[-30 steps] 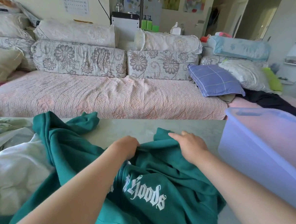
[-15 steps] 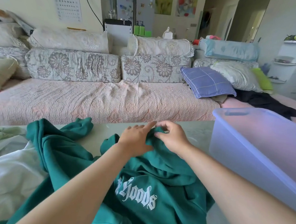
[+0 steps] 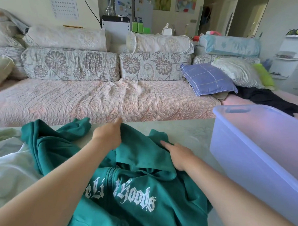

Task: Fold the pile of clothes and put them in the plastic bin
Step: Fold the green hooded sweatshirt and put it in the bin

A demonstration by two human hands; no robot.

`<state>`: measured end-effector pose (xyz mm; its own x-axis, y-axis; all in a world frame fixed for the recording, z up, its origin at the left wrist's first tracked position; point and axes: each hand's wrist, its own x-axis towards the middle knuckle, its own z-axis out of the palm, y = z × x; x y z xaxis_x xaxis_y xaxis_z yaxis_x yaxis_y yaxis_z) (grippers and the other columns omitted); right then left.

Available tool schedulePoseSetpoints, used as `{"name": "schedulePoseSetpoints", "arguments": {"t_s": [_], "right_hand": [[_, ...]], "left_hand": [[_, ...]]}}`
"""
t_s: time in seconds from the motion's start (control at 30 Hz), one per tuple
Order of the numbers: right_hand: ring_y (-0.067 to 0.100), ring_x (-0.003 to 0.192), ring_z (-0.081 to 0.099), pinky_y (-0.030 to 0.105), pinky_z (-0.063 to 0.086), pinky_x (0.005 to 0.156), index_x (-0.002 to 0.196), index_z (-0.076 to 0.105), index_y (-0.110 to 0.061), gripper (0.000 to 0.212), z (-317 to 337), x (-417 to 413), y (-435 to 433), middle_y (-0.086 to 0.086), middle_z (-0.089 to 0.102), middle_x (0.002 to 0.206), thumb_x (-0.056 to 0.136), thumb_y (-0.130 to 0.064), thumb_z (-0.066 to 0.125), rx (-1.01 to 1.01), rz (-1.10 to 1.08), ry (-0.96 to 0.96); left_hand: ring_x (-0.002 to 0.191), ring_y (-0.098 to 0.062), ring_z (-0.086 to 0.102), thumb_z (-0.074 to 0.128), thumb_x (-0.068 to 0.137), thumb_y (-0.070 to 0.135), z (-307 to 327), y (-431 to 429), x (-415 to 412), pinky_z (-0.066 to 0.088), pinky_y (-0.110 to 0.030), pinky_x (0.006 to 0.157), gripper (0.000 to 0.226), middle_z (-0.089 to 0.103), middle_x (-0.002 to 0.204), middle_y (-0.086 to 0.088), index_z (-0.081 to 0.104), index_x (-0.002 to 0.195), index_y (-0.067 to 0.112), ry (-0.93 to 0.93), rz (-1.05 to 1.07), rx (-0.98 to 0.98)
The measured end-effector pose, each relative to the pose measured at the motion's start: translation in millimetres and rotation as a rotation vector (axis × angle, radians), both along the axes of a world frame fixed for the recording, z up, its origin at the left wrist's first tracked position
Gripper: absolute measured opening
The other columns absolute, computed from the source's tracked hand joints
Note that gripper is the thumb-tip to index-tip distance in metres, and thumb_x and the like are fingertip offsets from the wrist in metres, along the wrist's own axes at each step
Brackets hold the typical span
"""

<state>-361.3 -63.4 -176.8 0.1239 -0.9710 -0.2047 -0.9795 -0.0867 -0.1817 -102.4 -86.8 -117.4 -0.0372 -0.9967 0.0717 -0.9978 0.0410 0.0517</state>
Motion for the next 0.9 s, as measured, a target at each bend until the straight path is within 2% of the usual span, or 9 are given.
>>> {"name": "schedulePoseSetpoints", "arguments": {"t_s": [0.13, 0.3, 0.37, 0.47, 0.57, 0.63, 0.7, 0.77, 0.9], "right_hand": [[0.031, 0.108, 0.062, 0.033, 0.049, 0.084, 0.118, 0.068, -0.029, 0.035, 7, 0, 4, 0.003, 0.064, 0.116, 0.093, -0.013, 0.049, -0.174, 0.014, 0.030], [0.030, 0.116, 0.058, 0.034, 0.043, 0.074, 0.130, 0.056, -0.005, 0.036, 44, -24, 10, 0.013, 0.045, 0.137, 0.094, -0.006, 0.055, -0.119, -0.328, 0.406], [0.027, 0.116, 0.058, 0.030, 0.047, 0.072, 0.138, 0.054, -0.008, 0.047, 54, -24, 17, 0.012, 0.036, 0.143, 0.091, -0.009, 0.060, -0.052, -0.339, 0.583], [0.029, 0.111, 0.060, 0.035, 0.052, 0.080, 0.143, 0.045, -0.021, 0.056, 53, -7, 19, 0.008, 0.033, 0.150, 0.089, -0.015, 0.054, -0.148, -0.055, 0.252], [0.023, 0.094, 0.067, 0.037, 0.056, 0.077, 0.154, 0.006, -0.045, 0.090, 56, 28, 26, 0.002, 0.047, 0.141, 0.080, -0.033, 0.055, 0.077, -0.025, -0.322], [0.021, 0.063, 0.065, 0.032, 0.056, 0.062, 0.147, 0.029, -0.037, 0.075, 49, 43, 20, 0.004, 0.068, 0.107, 0.080, -0.032, 0.060, 0.171, -0.031, -0.374], [0.024, 0.051, 0.057, 0.027, 0.046, 0.051, 0.110, 0.059, -0.011, 0.030, 47, 50, 6, 0.003, 0.064, 0.070, 0.084, -0.024, 0.062, 0.183, -0.076, -0.344], [0.023, 0.043, 0.059, 0.027, 0.049, 0.050, 0.103, 0.059, -0.002, 0.024, 52, 56, -12, 0.007, 0.065, 0.059, 0.092, -0.023, 0.060, 0.190, -0.233, -0.428], [0.029, 0.092, 0.070, 0.029, 0.050, 0.075, 0.109, 0.058, -0.009, 0.017, 72, 60, -53, 0.012, 0.073, 0.098, 0.097, -0.020, 0.056, -0.339, -0.366, -0.552]], "left_hand": [[0.092, -0.023, 0.059, 0.043, 0.095, 0.032, 2, 3, -14, 0.045, -0.030, 0.063, 0.038, 0.056, 0.121, 0.000, 0.049, 0.133, 0.036, -0.108, -0.183, 0.038], [0.079, -0.026, 0.060, 0.046, 0.097, 0.015, 14, 1, -18, 0.044, -0.031, 0.052, 0.036, 0.025, 0.153, -0.014, 0.057, 0.130, 0.013, -0.186, 0.083, -0.003], [0.078, -0.025, 0.061, 0.044, 0.096, 0.014, 19, 1, -18, 0.043, -0.030, 0.051, 0.031, 0.041, 0.145, -0.014, 0.060, 0.123, 0.012, -0.112, 0.119, -0.029], [0.073, -0.022, 0.060, 0.044, 0.098, 0.023, 21, 1, -20, 0.039, -0.028, 0.049, 0.021, 0.063, 0.094, -0.004, 0.063, 0.103, 0.017, -0.096, 0.102, -0.070], [0.073, -0.023, 0.063, 0.042, 0.098, 0.021, 23, 3, -20, 0.046, -0.029, 0.054, 0.019, 0.065, 0.088, -0.002, 0.060, 0.101, 0.018, -0.087, 0.086, -0.049], [0.063, -0.021, 0.069, 0.040, 0.097, 0.015, 29, 3, -15, 0.053, -0.029, 0.058, 0.018, 0.072, 0.077, 0.002, 0.058, 0.098, 0.015, 0.005, 0.061, 0.058], [0.054, -0.018, 0.070, 0.040, 0.098, 0.013, 35, -4, -5, 0.057, -0.030, 0.056, 0.021, 0.074, 0.069, 0.000, 0.060, 0.096, 0.010, 0.170, 0.041, 0.190], [0.062, -0.024, 0.073, 0.042, 0.099, 0.015, 39, -19, 9, 0.061, -0.038, 0.061, 0.025, 0.074, 0.078, -0.008, 0.064, 0.100, 0.004, 0.425, 0.045, 0.191], [0.064, -0.021, 0.061, 0.038, 0.101, 0.014, 45, -35, 16, 0.052, -0.033, 0.054, 0.038, 0.066, 0.096, -0.006, 0.053, 0.135, 0.025, 0.672, -0.009, -0.074]]}}
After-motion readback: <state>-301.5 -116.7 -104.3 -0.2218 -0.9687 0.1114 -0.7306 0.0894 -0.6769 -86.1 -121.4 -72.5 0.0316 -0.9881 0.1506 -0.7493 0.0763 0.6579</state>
